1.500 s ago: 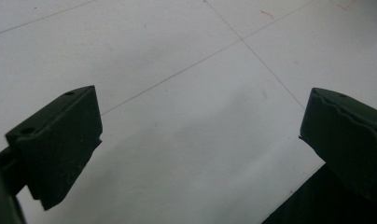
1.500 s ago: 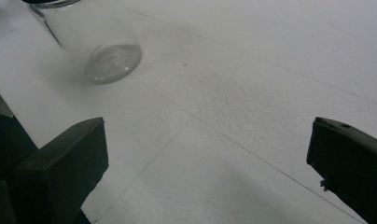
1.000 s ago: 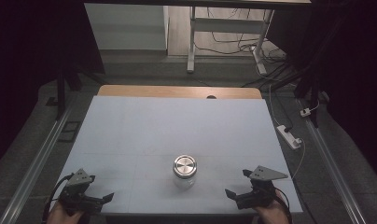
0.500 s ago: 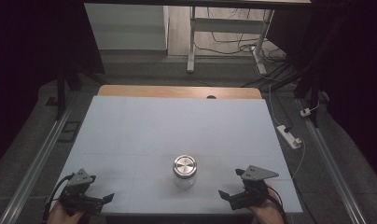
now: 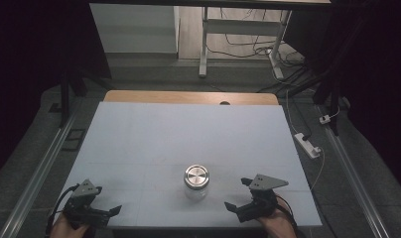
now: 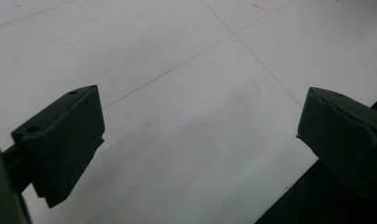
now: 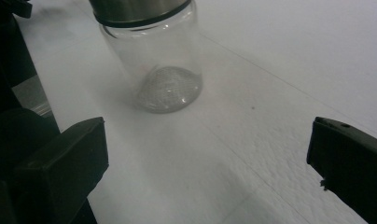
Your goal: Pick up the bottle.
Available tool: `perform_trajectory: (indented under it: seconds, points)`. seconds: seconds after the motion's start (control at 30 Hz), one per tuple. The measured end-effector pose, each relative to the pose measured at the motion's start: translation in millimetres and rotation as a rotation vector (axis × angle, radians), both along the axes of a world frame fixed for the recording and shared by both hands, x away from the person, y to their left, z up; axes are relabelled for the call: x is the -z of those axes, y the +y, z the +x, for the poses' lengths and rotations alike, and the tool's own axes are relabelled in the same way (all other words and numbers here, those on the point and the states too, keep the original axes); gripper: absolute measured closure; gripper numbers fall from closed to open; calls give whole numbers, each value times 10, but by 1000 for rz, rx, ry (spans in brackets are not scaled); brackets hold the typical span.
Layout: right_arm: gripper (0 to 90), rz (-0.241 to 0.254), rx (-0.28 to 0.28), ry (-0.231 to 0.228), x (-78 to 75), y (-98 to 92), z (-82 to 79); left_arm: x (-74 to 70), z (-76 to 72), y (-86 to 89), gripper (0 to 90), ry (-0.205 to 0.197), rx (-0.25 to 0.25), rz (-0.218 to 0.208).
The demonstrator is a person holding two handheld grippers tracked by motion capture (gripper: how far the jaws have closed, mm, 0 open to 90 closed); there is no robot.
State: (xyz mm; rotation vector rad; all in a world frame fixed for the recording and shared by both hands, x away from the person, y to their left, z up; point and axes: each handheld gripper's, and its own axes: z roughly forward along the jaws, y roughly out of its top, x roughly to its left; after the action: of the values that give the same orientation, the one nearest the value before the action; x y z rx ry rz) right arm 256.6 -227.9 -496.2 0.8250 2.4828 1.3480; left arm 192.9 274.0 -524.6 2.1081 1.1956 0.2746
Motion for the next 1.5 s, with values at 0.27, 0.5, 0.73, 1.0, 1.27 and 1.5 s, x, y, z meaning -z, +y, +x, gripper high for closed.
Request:
perform_trajectory:
  seconds: [0.27, 0.5, 0.73, 1.0, 1.27, 1.5]
  points:
    - [0, -10, -52, 8, 44, 164, 38, 1, 2, 0, 13, 1, 0, -1]
    - [0, -9, -68, 37, 61, 288, 96, 3, 7, 2, 13, 5, 0, -2]
    - [0, -34, -96, 9, 103, 470, 181, 4, 11, 0, 13, 8, 2, -1]
    - [0, -46, -118, 3, 120, 658, 256, 5, 14, -2, 13, 11, 3, 1]
    - [0, -75, -138, 51, 170, 861, 340, 7, 16, -2, 13, 12, 3, 2]
    - [0, -95, -158, 34, 166, 992, 399, 8, 16, -4, 13, 13, 6, 4]
